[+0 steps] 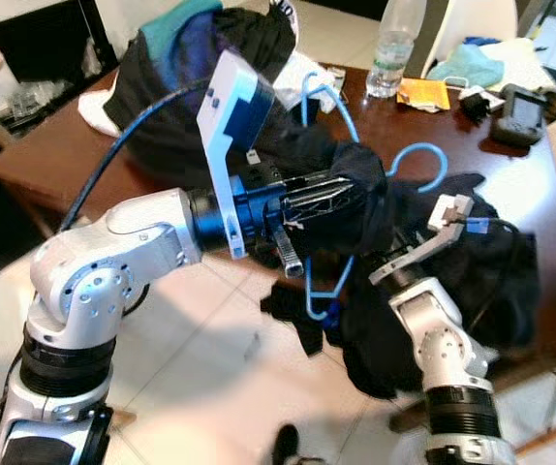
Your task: Hang hanger
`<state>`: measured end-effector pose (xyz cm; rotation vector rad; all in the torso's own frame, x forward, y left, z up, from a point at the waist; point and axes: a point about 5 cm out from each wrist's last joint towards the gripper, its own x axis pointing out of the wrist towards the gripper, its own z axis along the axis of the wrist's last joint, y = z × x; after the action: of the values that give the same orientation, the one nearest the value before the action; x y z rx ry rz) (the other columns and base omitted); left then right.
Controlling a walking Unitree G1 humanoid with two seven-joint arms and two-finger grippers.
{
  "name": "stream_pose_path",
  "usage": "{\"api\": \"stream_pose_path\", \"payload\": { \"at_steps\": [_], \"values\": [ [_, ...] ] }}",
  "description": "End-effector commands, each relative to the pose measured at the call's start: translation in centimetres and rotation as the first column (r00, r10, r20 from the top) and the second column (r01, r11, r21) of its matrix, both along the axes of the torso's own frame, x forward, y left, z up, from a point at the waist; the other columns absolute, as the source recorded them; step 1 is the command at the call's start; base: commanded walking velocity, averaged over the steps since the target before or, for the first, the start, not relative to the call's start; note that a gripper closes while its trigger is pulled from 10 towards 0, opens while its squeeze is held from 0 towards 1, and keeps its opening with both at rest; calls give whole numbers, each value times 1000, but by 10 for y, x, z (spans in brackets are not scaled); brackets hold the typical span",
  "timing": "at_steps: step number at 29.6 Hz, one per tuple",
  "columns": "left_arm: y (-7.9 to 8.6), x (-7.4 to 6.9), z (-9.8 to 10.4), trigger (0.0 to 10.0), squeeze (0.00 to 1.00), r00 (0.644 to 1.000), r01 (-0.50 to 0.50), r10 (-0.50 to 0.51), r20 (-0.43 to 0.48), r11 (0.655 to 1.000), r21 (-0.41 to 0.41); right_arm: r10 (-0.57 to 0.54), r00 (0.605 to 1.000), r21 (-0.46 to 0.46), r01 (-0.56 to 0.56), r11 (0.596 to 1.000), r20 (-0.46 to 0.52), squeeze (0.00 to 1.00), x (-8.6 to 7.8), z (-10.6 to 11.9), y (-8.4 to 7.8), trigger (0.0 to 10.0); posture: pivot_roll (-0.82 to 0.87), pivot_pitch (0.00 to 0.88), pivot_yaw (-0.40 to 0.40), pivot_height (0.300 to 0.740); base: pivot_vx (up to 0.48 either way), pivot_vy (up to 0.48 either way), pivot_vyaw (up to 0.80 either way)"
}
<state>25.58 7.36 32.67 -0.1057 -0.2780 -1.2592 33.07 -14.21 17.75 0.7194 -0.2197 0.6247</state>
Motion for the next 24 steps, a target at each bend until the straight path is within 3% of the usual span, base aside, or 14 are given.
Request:
{"api": "stream_pose_path", "payload": {
  "at_steps": [1,5,19,21,24],
  "values": [
    [-3,-7,5,10000,0,999,51,-50,20,998,-32,17,1000,14,-17,1000,17,0,-3,4,-1,10000,209,140,2,740,-409,0,0],
    [-6,-13,9,10000,0,995,103,-102,12,991,-87,26,1000,24,-27,999,17,0,-4,5,-3,10000,210,144,6,740,-401,0,0],
    [-13,-15,1,10000,0,993,121,-121,5,990,-71,34,999,23,-34,999,12,0,-5,3,-2,10000,215,142,8,740,-279,0,0],
    [-14,-17,-2,10000,0,991,135,-136,-1,989,-64,35,999,20,-35,999,11,0,-5,2,-2,10000,215,142,8,740,-360,0,0],
    [-14,-12,-26,10000,0,990,126,-125,-63,992,5,-1,1000,-33,0,999,-24,0,-3,-3,-4,10000,211,144,9,740,-361,0,0]
  ]
}}
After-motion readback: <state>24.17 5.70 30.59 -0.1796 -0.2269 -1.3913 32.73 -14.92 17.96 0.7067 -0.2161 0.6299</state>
